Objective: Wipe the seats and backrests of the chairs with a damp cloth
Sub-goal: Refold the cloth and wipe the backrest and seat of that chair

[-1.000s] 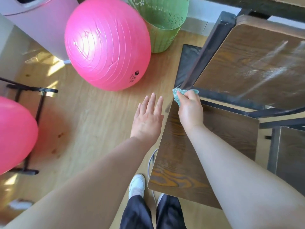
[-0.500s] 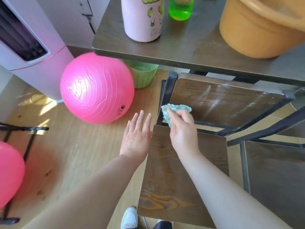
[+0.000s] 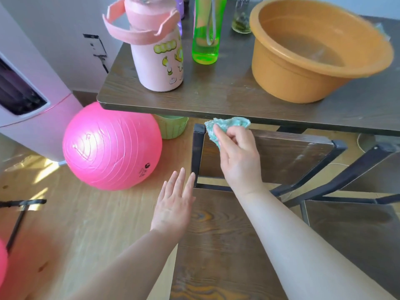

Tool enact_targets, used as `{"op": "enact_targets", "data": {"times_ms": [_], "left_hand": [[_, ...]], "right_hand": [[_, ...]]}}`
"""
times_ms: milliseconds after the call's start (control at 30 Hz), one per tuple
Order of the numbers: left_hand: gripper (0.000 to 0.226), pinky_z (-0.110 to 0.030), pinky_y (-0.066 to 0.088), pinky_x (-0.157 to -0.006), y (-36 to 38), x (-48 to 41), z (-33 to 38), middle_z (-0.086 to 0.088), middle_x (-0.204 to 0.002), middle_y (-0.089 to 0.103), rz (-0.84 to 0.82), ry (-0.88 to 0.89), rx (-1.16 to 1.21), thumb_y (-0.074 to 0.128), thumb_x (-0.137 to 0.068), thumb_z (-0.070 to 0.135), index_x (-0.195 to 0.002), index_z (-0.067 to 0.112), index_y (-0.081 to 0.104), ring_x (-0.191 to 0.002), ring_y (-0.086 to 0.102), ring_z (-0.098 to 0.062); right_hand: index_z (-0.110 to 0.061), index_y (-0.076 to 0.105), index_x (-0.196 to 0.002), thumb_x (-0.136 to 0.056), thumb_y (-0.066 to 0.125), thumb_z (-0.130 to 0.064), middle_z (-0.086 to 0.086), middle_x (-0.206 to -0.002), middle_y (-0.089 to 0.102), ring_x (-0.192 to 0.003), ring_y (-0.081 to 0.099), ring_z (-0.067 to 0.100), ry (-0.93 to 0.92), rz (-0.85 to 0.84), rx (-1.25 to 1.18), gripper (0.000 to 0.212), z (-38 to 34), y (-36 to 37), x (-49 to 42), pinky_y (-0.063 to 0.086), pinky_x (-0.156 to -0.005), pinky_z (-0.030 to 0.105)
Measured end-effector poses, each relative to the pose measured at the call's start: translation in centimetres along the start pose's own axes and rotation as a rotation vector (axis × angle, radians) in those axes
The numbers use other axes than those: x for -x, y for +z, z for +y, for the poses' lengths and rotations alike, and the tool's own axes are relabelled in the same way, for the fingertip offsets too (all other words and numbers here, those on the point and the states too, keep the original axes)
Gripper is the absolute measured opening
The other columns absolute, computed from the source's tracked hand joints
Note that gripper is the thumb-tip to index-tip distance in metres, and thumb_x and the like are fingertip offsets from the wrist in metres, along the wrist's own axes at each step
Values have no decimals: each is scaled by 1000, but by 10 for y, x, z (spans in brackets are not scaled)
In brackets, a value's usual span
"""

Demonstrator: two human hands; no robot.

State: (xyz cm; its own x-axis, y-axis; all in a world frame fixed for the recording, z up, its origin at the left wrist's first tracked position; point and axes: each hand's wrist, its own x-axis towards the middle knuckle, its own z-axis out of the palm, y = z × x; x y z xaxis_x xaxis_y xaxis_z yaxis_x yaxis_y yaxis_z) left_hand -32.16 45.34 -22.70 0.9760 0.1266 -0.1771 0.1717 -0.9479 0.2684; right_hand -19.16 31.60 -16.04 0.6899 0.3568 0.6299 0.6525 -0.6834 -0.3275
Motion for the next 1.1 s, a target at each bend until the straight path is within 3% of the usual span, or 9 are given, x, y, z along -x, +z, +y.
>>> {"op": "enact_targets", "data": {"times_ms": [400, 567, 800, 933, 1100], "left_hand": [[65, -37, -6, -123, 46, 0, -5, -3, -165, -17, -77, -58, -16, 26, -109, 22, -156, 25, -18, -151, -21, -22], [74, -37, -8, -122, 61, 0, -8, -2, -165, -16, -78, -75, -29, 35, -108, 18, -154, 26, -22, -151, -20, -22], [60, -38, -5, -124, 67, -1, -8, -3, -166, -14, -151, -86, -19, 22, -109, 31, -157, 24, -14, -152, -17, -22], [59, -38, -5, -124, 73, 2, -6, -3, -166, -14, -168, -89, -10, 22, -109, 31, -157, 24, -13, -152, -16, -22], [59, -38, -4, -124, 78, 6, -3, -3, -167, -11, -147, -87, 0, 23, -109, 31, -158, 24, -10, -153, -14, -23]], "right_hand": [[-4, 64, -128, -94, 64, -3, 14, -97, 63, -86, 58, 28, -28, 97, -10, 34, 14, 27, 18, 50, -81, 27], [-5, 63, -129, -97, 56, -11, 12, -100, 63, -90, 54, 24, -48, -81, -16, 33, 25, 43, 50, 52, -75, 29], [-11, 63, -128, -98, 54, -10, 8, -101, 61, -94, 50, 27, -56, -273, 19, 32, 48, 75, 94, 55, -63, 39], [-29, 60, -116, -99, 57, -17, 2, -102, 57, -99, 53, 26, 69, -337, 3, 21, 52, 83, 101, 55, -69, 44], [-20, 53, -125, -95, 63, -11, 5, -107, 57, -100, 54, 29, 48, -390, -3, 33, 54, 87, 117, 56, -61, 43]]}}
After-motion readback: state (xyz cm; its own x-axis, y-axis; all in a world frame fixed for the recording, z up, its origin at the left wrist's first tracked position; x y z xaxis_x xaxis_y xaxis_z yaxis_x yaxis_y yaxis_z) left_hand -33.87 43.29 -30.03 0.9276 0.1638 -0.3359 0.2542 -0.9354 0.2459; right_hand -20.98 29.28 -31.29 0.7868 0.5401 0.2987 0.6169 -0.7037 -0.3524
